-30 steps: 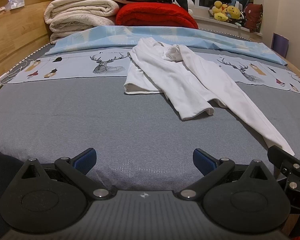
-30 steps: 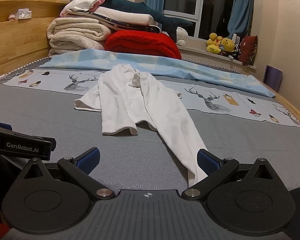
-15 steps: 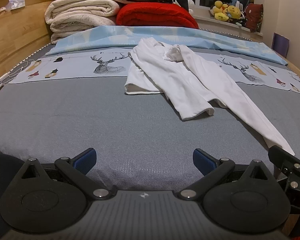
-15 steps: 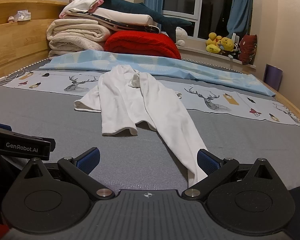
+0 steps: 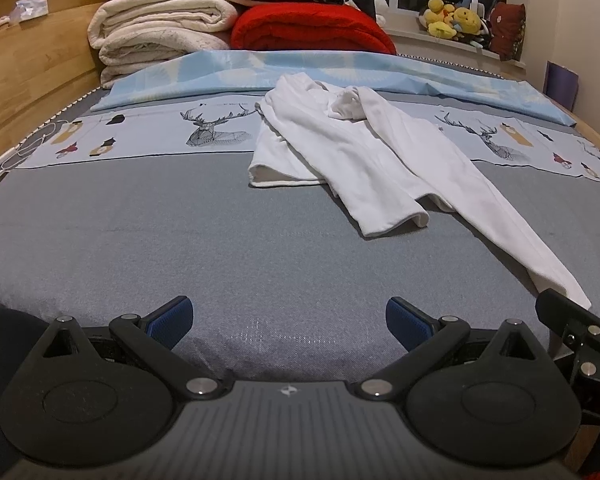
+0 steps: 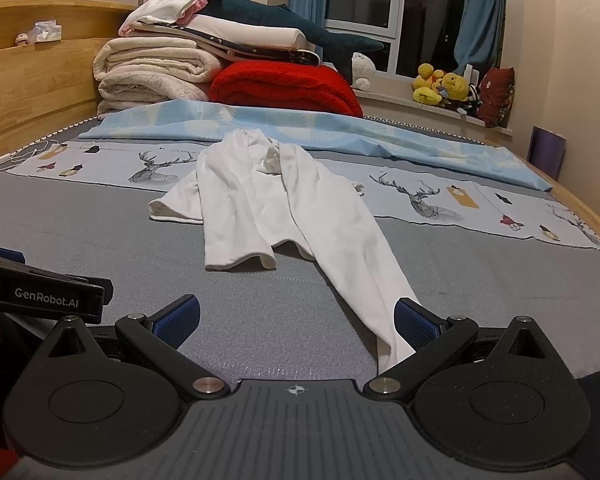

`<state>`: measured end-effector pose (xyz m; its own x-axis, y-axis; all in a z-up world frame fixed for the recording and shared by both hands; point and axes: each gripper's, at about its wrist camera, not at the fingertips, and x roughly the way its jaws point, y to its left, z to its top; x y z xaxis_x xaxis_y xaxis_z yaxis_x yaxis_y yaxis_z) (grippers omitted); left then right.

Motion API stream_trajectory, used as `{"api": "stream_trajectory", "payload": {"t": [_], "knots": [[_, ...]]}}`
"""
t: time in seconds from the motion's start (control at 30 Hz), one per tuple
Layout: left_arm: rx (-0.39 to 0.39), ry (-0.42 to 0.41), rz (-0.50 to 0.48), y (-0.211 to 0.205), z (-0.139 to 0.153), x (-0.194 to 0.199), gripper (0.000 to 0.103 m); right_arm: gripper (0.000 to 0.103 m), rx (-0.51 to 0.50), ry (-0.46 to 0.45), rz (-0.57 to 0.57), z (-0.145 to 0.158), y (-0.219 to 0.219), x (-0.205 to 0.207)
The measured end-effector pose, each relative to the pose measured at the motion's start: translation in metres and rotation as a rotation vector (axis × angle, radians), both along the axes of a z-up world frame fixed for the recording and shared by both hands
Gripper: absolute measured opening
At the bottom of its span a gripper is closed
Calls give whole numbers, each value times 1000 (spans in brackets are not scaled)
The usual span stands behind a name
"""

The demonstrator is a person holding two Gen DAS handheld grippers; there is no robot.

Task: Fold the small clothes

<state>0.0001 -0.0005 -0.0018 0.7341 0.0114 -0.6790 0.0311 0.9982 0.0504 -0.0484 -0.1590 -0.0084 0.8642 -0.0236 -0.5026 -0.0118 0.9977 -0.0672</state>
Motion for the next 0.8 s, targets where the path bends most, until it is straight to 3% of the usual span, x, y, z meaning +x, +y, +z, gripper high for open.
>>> {"api": "stream_trajectory", "payload": {"t": [0.6,0.7,0.8], "knots": [[18,29,-3,-3,-2,8,103,102,26,15,10,-5,-6,4],[-8,31,2,8,9,25,103,102,45,6,24,1,-15,14],[-38,-23,48,26,34,55,103,102,112,-37,46,18,-33,36]]}}
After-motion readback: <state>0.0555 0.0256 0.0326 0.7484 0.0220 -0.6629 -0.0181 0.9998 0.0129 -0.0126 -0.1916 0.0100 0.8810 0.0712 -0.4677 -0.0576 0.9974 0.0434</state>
